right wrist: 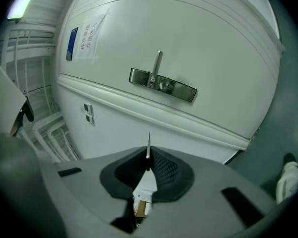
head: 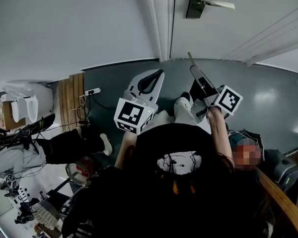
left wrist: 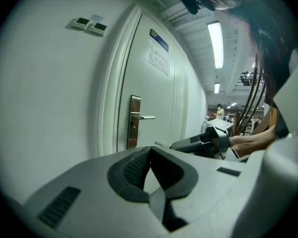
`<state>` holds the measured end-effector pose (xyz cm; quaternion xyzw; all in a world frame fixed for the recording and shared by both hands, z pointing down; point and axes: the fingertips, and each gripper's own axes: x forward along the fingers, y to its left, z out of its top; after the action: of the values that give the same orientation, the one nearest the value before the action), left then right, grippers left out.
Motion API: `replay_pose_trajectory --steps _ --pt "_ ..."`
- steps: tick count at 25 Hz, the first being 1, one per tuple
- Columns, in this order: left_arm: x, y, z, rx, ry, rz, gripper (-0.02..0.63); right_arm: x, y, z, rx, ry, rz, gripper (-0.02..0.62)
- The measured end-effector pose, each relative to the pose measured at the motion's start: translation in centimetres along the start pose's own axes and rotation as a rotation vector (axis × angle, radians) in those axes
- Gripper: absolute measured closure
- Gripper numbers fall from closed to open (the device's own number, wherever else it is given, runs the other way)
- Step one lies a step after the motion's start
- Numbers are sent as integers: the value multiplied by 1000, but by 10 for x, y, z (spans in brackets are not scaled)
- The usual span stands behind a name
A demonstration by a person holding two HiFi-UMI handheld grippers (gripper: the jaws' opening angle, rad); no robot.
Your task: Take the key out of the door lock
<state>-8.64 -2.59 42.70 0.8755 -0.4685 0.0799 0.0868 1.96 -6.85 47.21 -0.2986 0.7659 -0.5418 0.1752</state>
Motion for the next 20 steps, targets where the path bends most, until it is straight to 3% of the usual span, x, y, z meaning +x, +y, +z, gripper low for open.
replay_pose_trajectory --steps 9,20 --pt "-38 -29 -25 3 6 -14 598 -37 9 -48 -74 29 -19 575" --pt "-45 -36 -27 -1 -22 -32 598 -38 25 -55 -207 73 -6 575"
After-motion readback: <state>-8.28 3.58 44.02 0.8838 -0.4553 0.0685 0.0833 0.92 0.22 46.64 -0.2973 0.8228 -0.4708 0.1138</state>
